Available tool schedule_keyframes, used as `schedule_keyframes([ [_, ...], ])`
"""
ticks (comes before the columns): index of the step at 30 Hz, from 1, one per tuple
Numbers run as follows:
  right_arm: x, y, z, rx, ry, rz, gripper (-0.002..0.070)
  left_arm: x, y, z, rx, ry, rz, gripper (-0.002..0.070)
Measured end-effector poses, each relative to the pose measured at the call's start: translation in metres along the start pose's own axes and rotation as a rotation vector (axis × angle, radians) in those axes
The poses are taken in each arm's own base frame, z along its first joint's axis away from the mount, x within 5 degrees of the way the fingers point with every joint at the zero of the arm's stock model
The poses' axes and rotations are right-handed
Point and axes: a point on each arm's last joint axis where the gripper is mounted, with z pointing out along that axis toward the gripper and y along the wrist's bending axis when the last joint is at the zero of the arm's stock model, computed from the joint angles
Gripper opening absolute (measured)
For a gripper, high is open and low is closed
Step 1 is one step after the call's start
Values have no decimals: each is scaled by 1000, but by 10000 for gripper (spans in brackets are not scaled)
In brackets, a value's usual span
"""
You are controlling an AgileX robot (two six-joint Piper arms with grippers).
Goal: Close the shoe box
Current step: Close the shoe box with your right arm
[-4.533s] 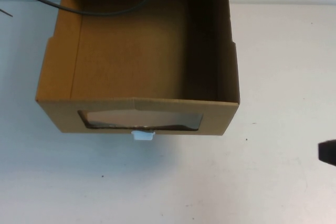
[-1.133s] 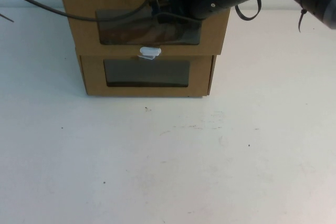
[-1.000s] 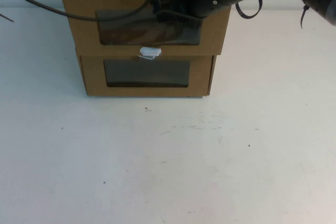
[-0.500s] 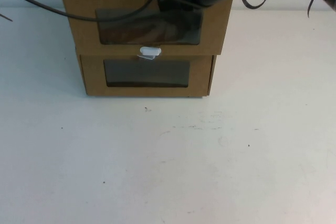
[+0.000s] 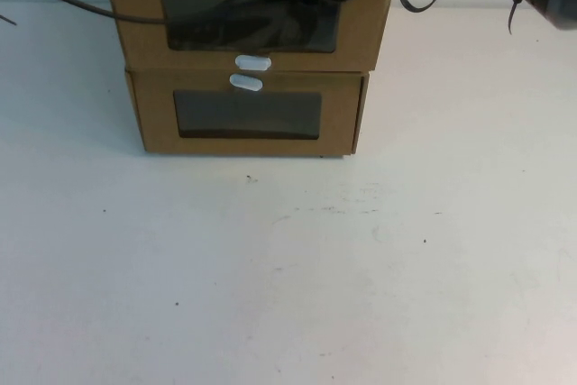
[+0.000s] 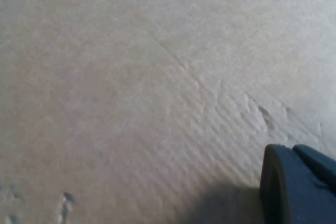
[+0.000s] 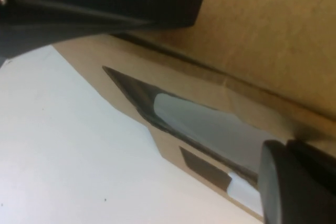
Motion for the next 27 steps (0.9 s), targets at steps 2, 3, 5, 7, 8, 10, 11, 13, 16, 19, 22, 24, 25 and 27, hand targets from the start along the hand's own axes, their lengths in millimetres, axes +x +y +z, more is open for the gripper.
schedule_keyframes([
  [2,1,-1,3,-2,-3,6,-13,0,0,0,0,0,0,-5],
  [3,0,-1,3,1,-11,7,-13,0,0,0,0,0,0,-5],
  [5,1,-3,7,4,-17,11,-13,0,0,0,1,-2,0,-5],
  [7,1,-4,10,5,-21,18,-13,0,0,0,1,-2,0,-5],
  [8,1,-4,10,7,-25,19,-13,0,0,0,1,-2,0,-5],
  [10,1,-4,11,3,-27,26,-13,0,0,0,1,-2,0,-5],
  [11,1,-4,11,0,-27,29,-13,0,0,0,1,-2,0,-5],
  [13,1,-3,10,-9,-27,27,-13,-1,-1,-1,1,-4,2,-5],
  [16,0,0,8,-28,-17,20,-13,-5,-4,-7,-2,-6,22,-5],
  [19,-2,4,-1,-44,8,7,-13,-15,-14,-24,-16,-39,60,-5],
  [22,-5,10,-16,-61,29,-9,-13,-27,-31,-54,-55,-87,118,-5],
  [24,-8,16,-30,-67,36,-26,-13,-33,-42,-77,-101,-108,165,-5],
  [25,-12,19,-41,-68,31,-38,-12,-35,-48,-88,-125,-120,188,-5],
  [27,-16,25,-58,-57,29,-69,-12,-38,-59,-109,-170,-141,223,-5],
])
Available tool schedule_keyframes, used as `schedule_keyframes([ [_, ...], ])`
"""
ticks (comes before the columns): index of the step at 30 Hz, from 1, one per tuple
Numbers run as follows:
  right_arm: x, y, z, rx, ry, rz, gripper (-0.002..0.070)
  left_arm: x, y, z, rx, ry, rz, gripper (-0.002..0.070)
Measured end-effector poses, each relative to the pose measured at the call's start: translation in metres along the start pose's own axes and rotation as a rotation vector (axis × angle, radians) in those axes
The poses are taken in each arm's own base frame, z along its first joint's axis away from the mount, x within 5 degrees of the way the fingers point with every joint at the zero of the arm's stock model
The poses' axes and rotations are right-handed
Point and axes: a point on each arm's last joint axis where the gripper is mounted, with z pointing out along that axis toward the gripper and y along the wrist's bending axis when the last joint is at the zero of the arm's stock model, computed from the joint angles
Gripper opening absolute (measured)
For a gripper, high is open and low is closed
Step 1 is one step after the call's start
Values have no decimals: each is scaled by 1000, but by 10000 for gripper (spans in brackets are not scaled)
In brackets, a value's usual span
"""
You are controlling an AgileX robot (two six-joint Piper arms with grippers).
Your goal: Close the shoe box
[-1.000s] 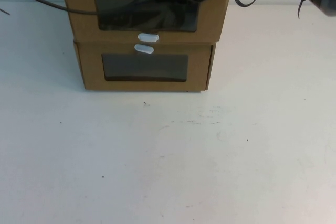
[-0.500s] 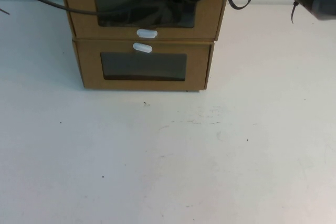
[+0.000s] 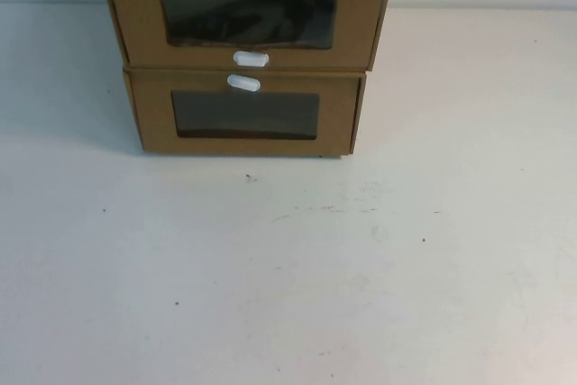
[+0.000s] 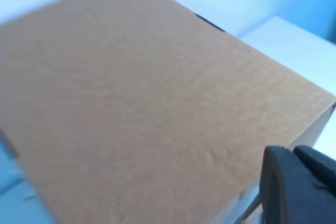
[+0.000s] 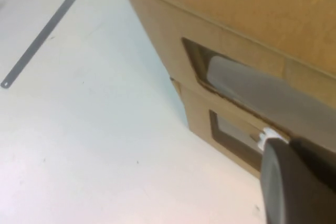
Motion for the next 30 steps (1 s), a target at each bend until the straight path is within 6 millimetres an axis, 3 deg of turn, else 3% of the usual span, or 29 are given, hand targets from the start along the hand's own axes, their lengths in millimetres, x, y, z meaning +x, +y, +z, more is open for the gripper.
schedule_keyframes([
  [7,-5,21,-77,121,9,-34,-12,6,-18,-54,-167,-74,39,-5],
  [10,5,30,-111,171,8,-27,-12,20,-30,-76,-233,-150,26,-5],
  [14,31,40,-147,222,9,-18,-12,55,-54,-108,-297,-237,9,-5],
  [18,74,54,-184,240,-27,-12,-12,98,-82,-138,-321,-305,-30,-5],
  [22,127,66,-217,248,-78,4,-12,158,-112,-163,-345,-357,-65,-5],
  [26,188,72,-237,273,-107,39,-11,216,-133,-176,-391,-417,-71,-5],
  [30,243,73,-249,305,-154,71,-11,260,-147,-182,-437,-487,-55,-5],
])
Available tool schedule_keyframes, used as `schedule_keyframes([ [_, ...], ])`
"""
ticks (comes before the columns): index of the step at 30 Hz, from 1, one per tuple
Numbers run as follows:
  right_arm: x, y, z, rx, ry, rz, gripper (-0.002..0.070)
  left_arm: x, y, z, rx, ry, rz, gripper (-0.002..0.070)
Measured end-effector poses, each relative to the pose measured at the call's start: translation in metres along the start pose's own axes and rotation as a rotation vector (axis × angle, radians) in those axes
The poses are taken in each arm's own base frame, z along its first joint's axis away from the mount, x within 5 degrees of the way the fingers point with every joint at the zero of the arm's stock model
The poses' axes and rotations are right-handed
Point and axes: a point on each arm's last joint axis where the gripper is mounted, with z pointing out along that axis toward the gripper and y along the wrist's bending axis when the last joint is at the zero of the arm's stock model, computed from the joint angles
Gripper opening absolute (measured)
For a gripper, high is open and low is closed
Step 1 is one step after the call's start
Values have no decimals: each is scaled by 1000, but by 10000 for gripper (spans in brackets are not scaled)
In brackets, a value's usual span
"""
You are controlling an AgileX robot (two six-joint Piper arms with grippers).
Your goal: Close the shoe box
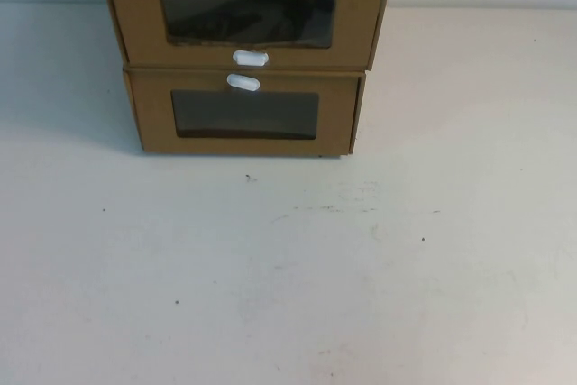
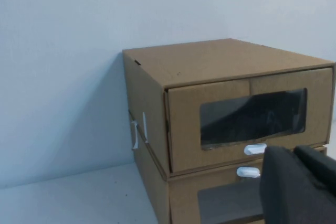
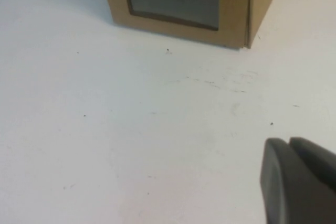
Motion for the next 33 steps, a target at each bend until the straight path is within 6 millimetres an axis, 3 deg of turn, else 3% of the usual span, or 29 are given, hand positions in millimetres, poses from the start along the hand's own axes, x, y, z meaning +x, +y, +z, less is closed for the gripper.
schedule_keyframes([
  [6,59,-9,-3,8,-113,21,-11,47,-1,-20,-55,-66,35,-5],
  [13,100,-18,26,5,-299,76,-11,95,5,-15,-139,-46,33,-5],
  [19,104,-20,37,-24,-398,130,-11,126,8,-13,-190,-16,-2,-5],
  [25,106,-22,42,-24,-466,136,-12,137,3,-12,-131,74,-13,-5],
  [33,111,-22,46,-20,-418,138,-12,144,-2,-12,-80,145,-22,-5],
])
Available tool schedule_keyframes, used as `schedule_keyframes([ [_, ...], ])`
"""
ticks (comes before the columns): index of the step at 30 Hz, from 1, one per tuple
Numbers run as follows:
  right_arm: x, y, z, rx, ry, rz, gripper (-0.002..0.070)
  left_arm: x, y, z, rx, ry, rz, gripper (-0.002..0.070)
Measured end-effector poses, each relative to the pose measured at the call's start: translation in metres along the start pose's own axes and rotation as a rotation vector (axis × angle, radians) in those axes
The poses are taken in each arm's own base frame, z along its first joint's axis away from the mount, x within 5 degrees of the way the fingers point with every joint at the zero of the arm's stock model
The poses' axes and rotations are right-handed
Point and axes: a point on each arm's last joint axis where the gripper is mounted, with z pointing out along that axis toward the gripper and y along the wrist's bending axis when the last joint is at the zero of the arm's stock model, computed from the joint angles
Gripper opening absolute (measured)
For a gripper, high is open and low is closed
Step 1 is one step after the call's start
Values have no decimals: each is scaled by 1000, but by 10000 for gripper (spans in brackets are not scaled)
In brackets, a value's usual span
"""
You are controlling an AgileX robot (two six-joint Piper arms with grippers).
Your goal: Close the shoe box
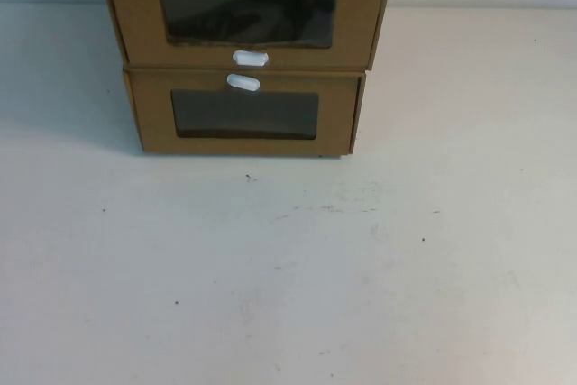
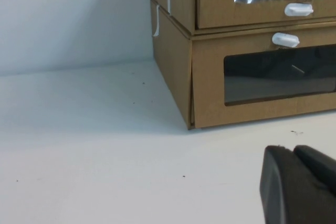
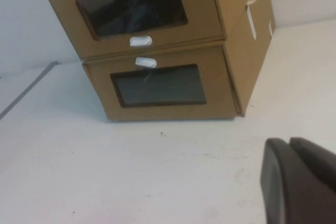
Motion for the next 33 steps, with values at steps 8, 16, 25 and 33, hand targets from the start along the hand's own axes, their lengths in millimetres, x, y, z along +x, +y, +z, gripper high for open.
schedule_keyframes([
  [8,5,-1,0,7,59,4,-12,0,0,0,3,4,0,-5],
  [16,11,-11,1,109,56,-225,-12,1,0,0,4,6,0,-5],
  [25,41,-39,-5,414,-79,-221,-13,1,0,0,5,7,0,-5],
  [33,50,-42,-12,452,-110,-223,-13,1,0,0,5,7,0,-5],
])
